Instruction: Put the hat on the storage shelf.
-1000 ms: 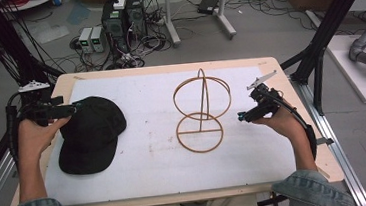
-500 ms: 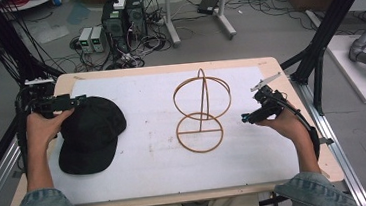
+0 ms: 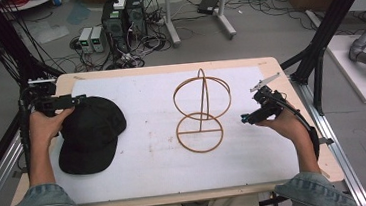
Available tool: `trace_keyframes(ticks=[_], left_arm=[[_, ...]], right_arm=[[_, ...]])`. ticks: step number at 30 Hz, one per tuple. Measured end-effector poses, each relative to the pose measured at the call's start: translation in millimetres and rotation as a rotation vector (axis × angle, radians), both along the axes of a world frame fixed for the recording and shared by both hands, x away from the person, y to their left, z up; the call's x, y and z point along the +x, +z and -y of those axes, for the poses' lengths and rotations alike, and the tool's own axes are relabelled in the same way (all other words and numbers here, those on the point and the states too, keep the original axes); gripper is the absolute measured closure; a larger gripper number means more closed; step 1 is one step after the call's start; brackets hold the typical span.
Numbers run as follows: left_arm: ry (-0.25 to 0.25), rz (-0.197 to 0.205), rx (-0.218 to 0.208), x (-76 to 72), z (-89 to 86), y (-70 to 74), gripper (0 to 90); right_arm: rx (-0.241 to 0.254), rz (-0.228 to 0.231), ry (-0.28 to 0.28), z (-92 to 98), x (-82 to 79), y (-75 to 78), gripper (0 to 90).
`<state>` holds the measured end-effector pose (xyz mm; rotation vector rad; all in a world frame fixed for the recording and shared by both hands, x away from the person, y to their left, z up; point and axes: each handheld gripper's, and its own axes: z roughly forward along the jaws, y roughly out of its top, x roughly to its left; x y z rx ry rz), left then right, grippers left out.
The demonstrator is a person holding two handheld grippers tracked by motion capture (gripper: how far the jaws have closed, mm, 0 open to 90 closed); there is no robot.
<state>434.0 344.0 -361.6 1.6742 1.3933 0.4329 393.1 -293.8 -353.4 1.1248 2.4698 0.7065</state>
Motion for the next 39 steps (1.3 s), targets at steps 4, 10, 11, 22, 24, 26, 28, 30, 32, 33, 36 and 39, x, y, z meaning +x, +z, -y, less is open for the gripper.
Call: trace_keyframes(ticks=[4, 10, 11, 22, 24, 26, 28, 30, 32, 33, 36, 39], left_arm=[[0.007, -0.011, -0.011, 3.4, -0.4, -2.6, 28.9], [0.007, -0.024, -0.01, 6.6, -0.1, -5.7, 32.4], [0.006, -0.024, -0.011, 6.9, 0.0, -6.1, 32.8], [-0.005, -0.04, -0.011, 10.1, 0.5, -9.6, 42.3], [-0.009, -0.042, -0.01, 10.0, 0.5, -9.5, 44.4], [-0.01, -0.042, -0.013, 10.3, 0.5, -10.0, 45.4], [-0.011, -0.047, -0.014, 10.6, 0.1, -10.3, 47.0], [-0.018, -0.05, -0.014, 10.9, 0.4, -10.1, 49.3], [-0.021, -0.055, -0.001, 11.5, 2.2, -8.5, 52.8], [-0.023, -0.054, 0.0, 11.7, 2.9, -7.6, 54.8], [-0.022, -0.058, 0.014, 12.6, 5.6, -3.8, 59.8], [-0.021, -0.065, 0.012, 13.2, 5.4, -4.4, 62.2]], right_arm=[[-0.002, -0.003, 0.001, -0.1, 0.1, -0.1, 8.3], [-0.003, -0.004, 0.001, 0.0, 0.2, -0.1, 8.3], [0.0, -0.004, 0.003, -0.2, 0.3, -0.4, 8.3], [0.004, -0.008, 0.008, -1.0, 0.2, -0.1, 8.3], [0.004, -0.008, 0.006, -1.3, 0.2, 0.1, 8.3], [0.005, -0.009, 0.007, -1.2, 0.3, -0.1, 8.3], [0.005, -0.01, 0.007, -1.1, 0.3, 0.1, 8.3], [0.006, -0.008, 0.006, -1.1, 0.2, 0.3, 8.3], [0.005, -0.004, 0.007, -0.7, 0.4, 0.4, 8.3], [0.005, -0.006, 0.006, -0.8, 0.3, 0.4, 8.3], [0.006, -0.006, 0.005, -0.6, 0.2, 0.7, 8.3], [0.01, -0.003, 0.004, -0.2, -0.2, 1.2, 8.3]])
